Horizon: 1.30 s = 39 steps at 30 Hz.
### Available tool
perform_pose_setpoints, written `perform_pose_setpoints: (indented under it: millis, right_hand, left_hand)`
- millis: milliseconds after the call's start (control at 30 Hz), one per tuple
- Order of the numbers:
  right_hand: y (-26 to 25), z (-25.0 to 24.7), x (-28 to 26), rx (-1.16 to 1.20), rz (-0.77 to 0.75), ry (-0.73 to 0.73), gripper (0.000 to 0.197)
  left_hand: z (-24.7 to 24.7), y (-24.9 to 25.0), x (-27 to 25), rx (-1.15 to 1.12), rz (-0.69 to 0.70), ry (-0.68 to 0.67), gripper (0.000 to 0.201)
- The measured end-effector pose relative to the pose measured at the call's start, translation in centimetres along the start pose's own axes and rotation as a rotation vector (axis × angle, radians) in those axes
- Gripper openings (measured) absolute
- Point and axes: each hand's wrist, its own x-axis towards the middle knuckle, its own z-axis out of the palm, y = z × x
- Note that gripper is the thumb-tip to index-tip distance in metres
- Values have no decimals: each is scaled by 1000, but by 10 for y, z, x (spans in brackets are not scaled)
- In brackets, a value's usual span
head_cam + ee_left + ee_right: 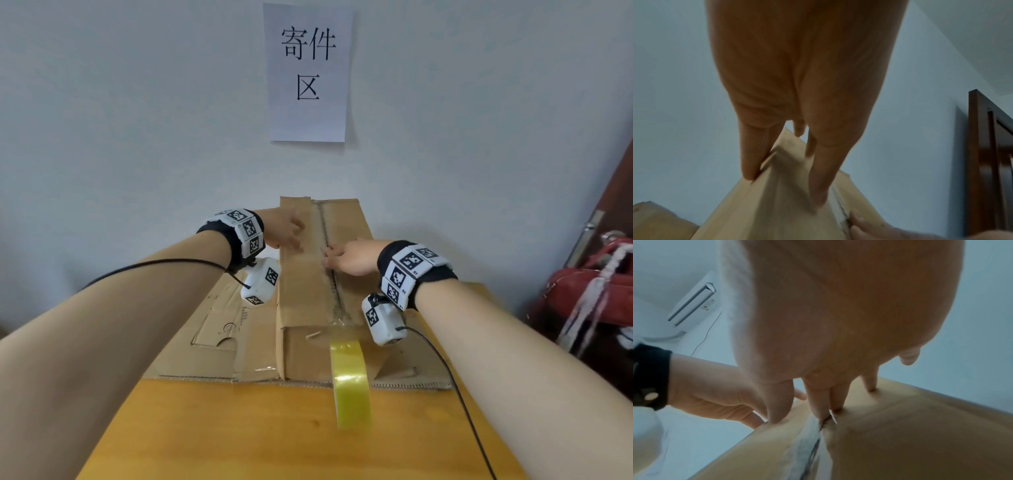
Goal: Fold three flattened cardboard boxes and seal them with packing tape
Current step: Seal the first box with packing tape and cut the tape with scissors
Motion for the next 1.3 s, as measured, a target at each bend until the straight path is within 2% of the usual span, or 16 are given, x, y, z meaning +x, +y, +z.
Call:
perform_pose_setpoints:
  millis: [200,367,433,533,600,700,833,900,1033,1200,1300]
  right_hand:
    - [4,8,-5,99,-1,1,62]
    - [7,17,-20,88,-37,7,78]
    - [12,21,-26,126,-56,-5,87]
    - [15,25,-39,124,-79,-52,98]
    - [16,29,-45,107,-95,-41,98]
    - [17,37,-47,166,-100,31,92]
    - [18,42,-49,184,-105,90,86]
    - [17,44,-48,212,-103,144,83]
    - [15,47,-48,273,-81,251,66]
    - [29,58,-46,330,41,469,42]
    - [37,64,-50,393,121,604,31]
  left_hand:
    - [21,3,7,211,4,-89,77]
    - [27,9,-3,300,-2,-45,72]
    - [28,8,-9,266,2,-25,68]
    - [31,1,-21,48,10,6,43]
    - [34,0,-30,29,16,40,39]
    - [38,6,-40,97,69,-28,57]
    - [46,23,-60,82,157,-127,63]
    - [55,31,-65,113,198,-133,66]
    - [74,36,-61,114,215,-37,58]
    - [78,40,-60,30,202,75,70]
    - [80,45,-58,32,209,125,63]
